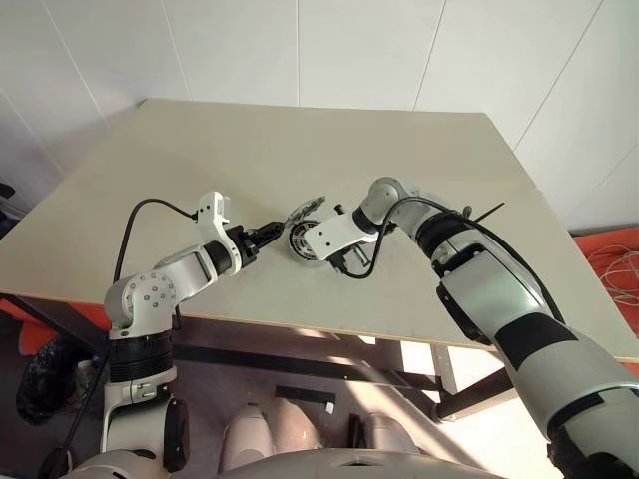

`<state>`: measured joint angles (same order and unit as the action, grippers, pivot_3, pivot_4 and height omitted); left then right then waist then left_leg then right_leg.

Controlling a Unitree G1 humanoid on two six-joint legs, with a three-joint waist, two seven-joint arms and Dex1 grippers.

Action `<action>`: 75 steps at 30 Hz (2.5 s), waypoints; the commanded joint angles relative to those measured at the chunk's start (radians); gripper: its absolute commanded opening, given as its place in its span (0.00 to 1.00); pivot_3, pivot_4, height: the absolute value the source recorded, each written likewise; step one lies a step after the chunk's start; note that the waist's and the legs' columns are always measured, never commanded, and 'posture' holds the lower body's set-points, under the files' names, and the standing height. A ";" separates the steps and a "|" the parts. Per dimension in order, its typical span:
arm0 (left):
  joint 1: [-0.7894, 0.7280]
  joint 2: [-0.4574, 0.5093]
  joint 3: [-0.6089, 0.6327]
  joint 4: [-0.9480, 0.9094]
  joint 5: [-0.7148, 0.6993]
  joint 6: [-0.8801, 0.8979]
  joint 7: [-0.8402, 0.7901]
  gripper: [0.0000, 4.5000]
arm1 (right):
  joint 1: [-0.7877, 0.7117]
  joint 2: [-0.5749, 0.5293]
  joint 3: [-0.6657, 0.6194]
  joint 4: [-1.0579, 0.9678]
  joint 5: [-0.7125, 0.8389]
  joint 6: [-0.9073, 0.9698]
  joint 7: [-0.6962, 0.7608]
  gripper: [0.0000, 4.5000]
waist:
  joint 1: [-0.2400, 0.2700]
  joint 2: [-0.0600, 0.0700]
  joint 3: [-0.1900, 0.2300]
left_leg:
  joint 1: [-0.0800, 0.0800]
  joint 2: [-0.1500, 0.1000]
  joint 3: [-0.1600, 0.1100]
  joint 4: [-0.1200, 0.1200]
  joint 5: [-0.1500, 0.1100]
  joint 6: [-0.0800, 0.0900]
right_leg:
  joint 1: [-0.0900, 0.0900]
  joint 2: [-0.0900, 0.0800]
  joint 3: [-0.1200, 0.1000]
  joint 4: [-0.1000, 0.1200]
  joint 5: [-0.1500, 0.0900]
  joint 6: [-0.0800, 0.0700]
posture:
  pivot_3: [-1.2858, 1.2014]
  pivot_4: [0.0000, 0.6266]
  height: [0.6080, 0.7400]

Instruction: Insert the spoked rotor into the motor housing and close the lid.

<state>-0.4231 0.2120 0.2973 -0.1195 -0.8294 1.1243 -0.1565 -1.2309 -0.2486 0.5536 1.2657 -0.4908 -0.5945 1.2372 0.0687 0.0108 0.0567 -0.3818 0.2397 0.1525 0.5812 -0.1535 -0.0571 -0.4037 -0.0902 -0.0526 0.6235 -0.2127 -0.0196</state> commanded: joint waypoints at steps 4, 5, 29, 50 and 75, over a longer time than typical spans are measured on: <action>-0.004 -0.005 -0.002 -0.028 -0.002 -0.015 0.001 0.73 | -0.024 -0.040 0.007 -0.023 -0.032 -0.015 -0.032 0.00 | 0.001 0.000 0.000 | 0.000 0.000 0.000 0.000 0.000 0.000 | 0.000 0.000 0.000 0.000 0.000 0.000 | 0.52 0.00 1.00; -0.003 -0.006 -0.002 -0.027 -0.001 -0.016 0.002 0.73 | -0.024 -0.041 0.006 -0.023 -0.033 -0.008 -0.035 0.00 | 0.001 0.000 0.000 | 0.000 0.000 0.000 0.000 0.000 0.000 | 0.000 0.000 0.000 0.000 0.000 0.000 | 0.52 0.00 1.00; 0.036 -0.031 -0.011 -0.042 0.017 -0.034 0.013 0.73 | 0.022 -0.198 0.114 -0.136 -0.155 -0.031 -0.081 0.00 | 0.031 0.000 0.000 | -0.001 -0.001 0.000 0.001 0.000 0.000 | 0.004 -0.002 0.000 -0.001 0.000 0.000 | 0.52 0.00 1.00; 0.098 -0.095 -0.026 -0.078 0.022 -0.057 0.040 0.73 | 0.021 -0.037 -0.123 -0.333 0.096 1.306 0.221 0.00 | 0.013 0.000 0.000 | -0.002 0.001 0.000 0.000 0.000 0.000 | 0.001 0.001 -0.001 -0.001 -0.001 -0.001 | 0.52 0.00 1.00; 0.129 -0.106 -0.035 -0.100 0.022 -0.081 0.064 0.73 | -0.091 0.171 -0.423 -0.513 0.386 2.209 -0.401 0.00 | 0.032 0.001 0.001 | 0.002 0.001 -0.001 -0.010 0.005 -0.009 | -0.001 0.002 0.001 0.000 -0.002 0.000 | 0.52 0.00 1.00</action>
<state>-0.2899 0.0980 0.2544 -0.1761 -0.7987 1.0553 -0.0924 -1.2846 -0.0852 0.2046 0.7440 -0.1028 1.6109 0.9177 0.1006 0.0117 0.0577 -0.3797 0.2404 0.1518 0.5713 -0.1463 -0.0693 -0.4049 -0.0887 -0.0518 0.6230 -0.2147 -0.0197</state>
